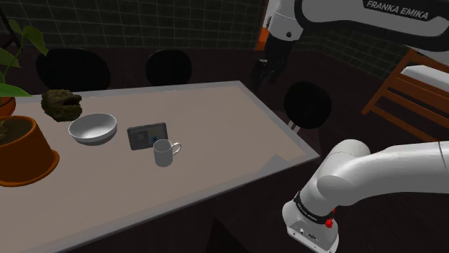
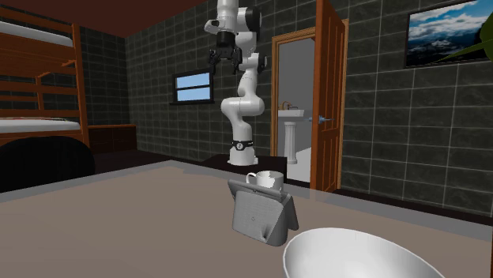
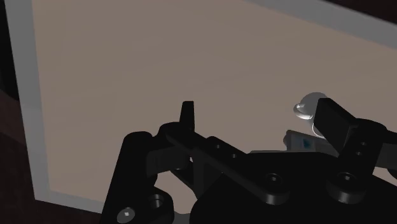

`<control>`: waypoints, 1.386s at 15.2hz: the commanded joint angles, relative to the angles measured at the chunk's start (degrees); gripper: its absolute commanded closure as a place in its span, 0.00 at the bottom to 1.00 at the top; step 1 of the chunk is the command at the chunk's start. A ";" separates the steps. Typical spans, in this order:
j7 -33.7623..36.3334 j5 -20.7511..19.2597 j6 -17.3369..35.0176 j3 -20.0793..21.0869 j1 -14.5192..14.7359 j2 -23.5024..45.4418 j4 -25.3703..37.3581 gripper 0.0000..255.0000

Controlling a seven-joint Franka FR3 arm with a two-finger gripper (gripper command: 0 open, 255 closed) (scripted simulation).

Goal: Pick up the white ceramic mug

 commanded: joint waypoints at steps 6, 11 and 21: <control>4.06 1.88 6.05 3.41 0.79 7.74 -0.25 0.00; 8.05 3.01 11.66 6.68 1.41 16.71 1.22 0.00; 16.42 2.03 20.33 12.16 2.64 37.29 9.28 0.00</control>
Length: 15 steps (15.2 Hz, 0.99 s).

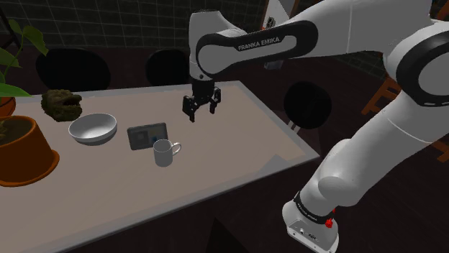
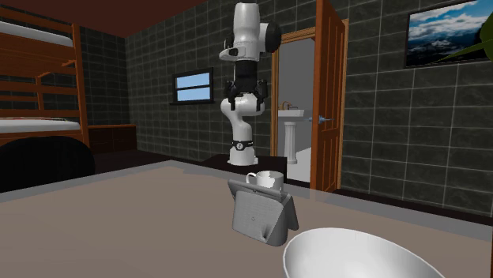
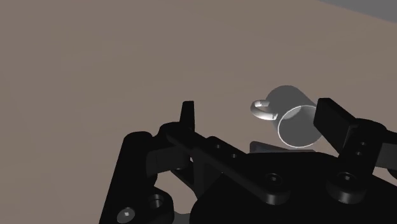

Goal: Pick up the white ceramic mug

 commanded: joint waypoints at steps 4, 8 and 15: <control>4.74 -1.77 3.32 2.04 1.35 11.05 5.66 0.00; 7.99 -3.67 4.47 2.71 2.88 20.18 11.92 0.00; 12.41 -6.58 4.03 2.46 6.74 36.56 25.96 0.00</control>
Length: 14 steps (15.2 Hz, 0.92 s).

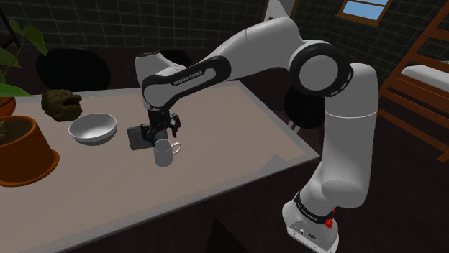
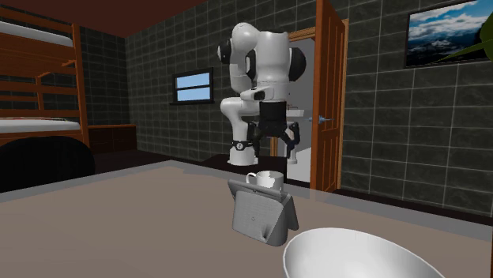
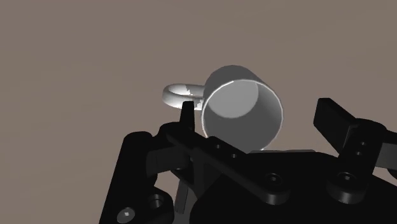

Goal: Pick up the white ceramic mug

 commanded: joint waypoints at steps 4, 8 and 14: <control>2.11 -1.19 -1.27 -0.46 2.82 10.08 9.85 0.00; 2.21 -1.58 0.91 -0.76 3.00 11.72 9.28 0.00; 2.32 -1.98 2.73 -1.05 3.23 13.45 9.16 1.00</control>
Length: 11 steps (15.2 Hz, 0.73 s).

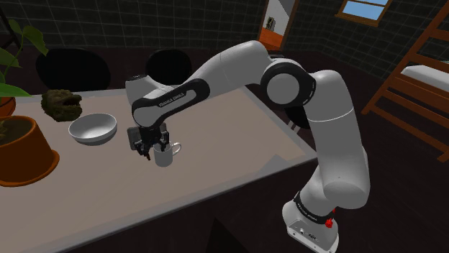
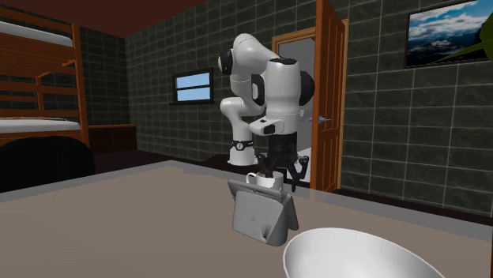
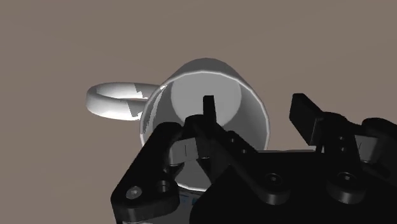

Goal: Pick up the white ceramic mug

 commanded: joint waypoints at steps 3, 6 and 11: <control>0.01 -0.03 0.06 -0.02 0.03 0.14 0.10 1.00; 0.01 -0.03 0.06 -0.02 0.03 0.15 0.11 1.00; -0.06 0.21 -0.89 0.16 -0.14 -0.98 -0.05 1.00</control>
